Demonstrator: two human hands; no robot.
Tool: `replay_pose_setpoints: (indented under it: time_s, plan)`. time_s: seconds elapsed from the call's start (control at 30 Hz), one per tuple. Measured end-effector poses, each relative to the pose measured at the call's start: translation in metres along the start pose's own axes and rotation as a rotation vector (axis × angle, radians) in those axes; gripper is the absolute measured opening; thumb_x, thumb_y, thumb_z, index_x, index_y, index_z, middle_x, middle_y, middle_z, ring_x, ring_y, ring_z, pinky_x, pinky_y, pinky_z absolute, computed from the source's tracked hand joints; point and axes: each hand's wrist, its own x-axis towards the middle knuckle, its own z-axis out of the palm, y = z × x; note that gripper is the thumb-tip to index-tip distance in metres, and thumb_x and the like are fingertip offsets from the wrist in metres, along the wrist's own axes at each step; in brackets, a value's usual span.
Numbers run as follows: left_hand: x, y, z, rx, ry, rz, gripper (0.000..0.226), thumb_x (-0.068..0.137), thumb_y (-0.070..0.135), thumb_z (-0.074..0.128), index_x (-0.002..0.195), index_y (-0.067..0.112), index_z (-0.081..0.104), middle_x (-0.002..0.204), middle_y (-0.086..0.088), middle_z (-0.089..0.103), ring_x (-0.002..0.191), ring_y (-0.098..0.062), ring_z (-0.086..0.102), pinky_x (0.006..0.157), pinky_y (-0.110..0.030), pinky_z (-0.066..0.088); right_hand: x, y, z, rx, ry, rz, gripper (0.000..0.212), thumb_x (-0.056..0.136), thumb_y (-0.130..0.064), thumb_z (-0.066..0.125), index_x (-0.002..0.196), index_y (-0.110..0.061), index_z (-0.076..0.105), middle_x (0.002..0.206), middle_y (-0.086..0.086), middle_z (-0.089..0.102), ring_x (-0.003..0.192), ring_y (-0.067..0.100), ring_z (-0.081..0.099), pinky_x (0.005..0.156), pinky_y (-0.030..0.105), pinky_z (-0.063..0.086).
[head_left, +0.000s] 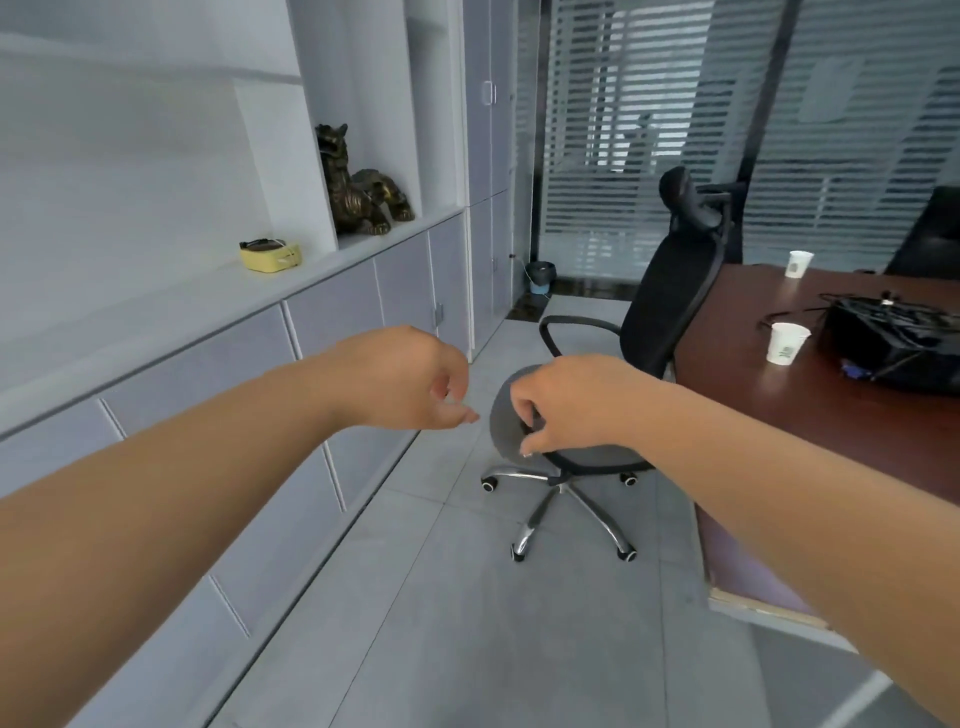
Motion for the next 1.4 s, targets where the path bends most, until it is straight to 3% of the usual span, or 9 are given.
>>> replay_pose_setpoints:
  time_s: [0.33,0.57,0.7,0.8,0.93,1.1,1.23,1.4]
  plan:
    - [0.197,-0.11,0.003,-0.124,0.037,0.174,0.019,0.082,0.053,0.057,0.073,0.039,0.05,0.085,0.013,0.059,0.088,-0.011,0.059,0.081,-0.032,0.049,0.131,0.124,0.0,-0.001,-0.061,0.27,0.024,0.087,-0.046,0.057,0.091,-0.025,0.045,0.089,-0.007,0.05,0.08,0.013,0.045,0.053,0.021,0.027]
    - [0.318,-0.172,0.0,-0.262,0.071,0.242,0.017,0.081,0.053,0.056,0.073,0.038,0.057,0.079,0.017,0.06,0.081,-0.004,0.059,0.077,-0.024,0.05,0.193,0.21,-0.007,-0.052,0.017,0.497,0.013,0.091,-0.036,0.052,0.09,-0.025,0.046,0.074,-0.011,0.044,0.077,0.013,0.044,0.051,0.022,0.026]
    - [0.386,-0.175,0.012,-0.31,0.056,0.298,0.022,0.084,0.048,0.057,0.085,0.028,0.065,0.08,0.018,0.06,0.076,0.005,0.053,0.067,-0.009,0.04,0.203,0.256,0.001,0.052,0.028,0.666,0.024,0.091,-0.037,0.053,0.109,-0.022,0.053,0.09,-0.006,0.051,0.085,0.015,0.047,0.066,0.026,0.036]
    - [0.434,-0.162,0.03,-0.444,0.019,0.326,0.022,0.083,0.049,0.057,0.086,0.029,0.065,0.084,0.018,0.062,0.081,0.005,0.054,0.072,-0.016,0.043,0.203,0.291,0.015,0.193,0.002,0.774,0.037,0.09,-0.039,0.055,0.121,-0.019,0.053,0.094,-0.006,0.049,0.087,0.014,0.047,0.073,0.026,0.04]
    - [0.497,-0.144,0.055,-0.524,-0.019,0.336,0.019,0.084,0.047,0.059,0.084,0.028,0.065,0.086,0.016,0.063,0.085,0.0,0.057,0.076,-0.02,0.048,0.201,0.348,0.049,0.33,0.031,0.92,0.038,0.089,-0.041,0.058,0.119,-0.019,0.055,0.107,-0.002,0.06,0.086,0.013,0.051,0.073,0.025,0.043]
    - [0.579,-0.131,0.074,-0.697,0.05,0.274,0.02,0.086,0.043,0.059,0.09,0.025,0.066,0.089,0.016,0.064,0.087,0.005,0.055,0.071,-0.01,0.039,0.2,0.431,0.09,0.445,0.233,1.099,0.042,0.087,-0.044,0.06,0.12,-0.02,0.054,0.107,0.0,0.062,0.08,0.011,0.055,0.061,0.021,0.042]
    - [0.646,-0.109,0.092,-0.837,0.023,0.211,0.016,0.088,0.04,0.058,0.088,0.025,0.065,0.084,0.014,0.066,0.084,0.003,0.057,0.068,-0.012,0.04,0.206,0.501,0.117,0.638,0.528,1.269,0.067,0.083,-0.044,0.064,0.138,-0.014,0.042,0.132,0.005,0.051,0.115,0.021,0.052,0.089,0.032,0.044]
    - [0.704,-0.065,0.116,-1.025,-0.04,0.195,0.008,0.089,0.038,0.057,0.083,0.032,0.059,0.086,0.012,0.066,0.091,-0.006,0.061,0.082,-0.026,0.049,0.209,0.557,0.138,0.715,0.549,1.435,0.08,0.084,-0.048,0.061,0.146,-0.011,0.026,0.149,0.007,0.034,0.134,0.024,0.037,0.104,0.036,0.033]
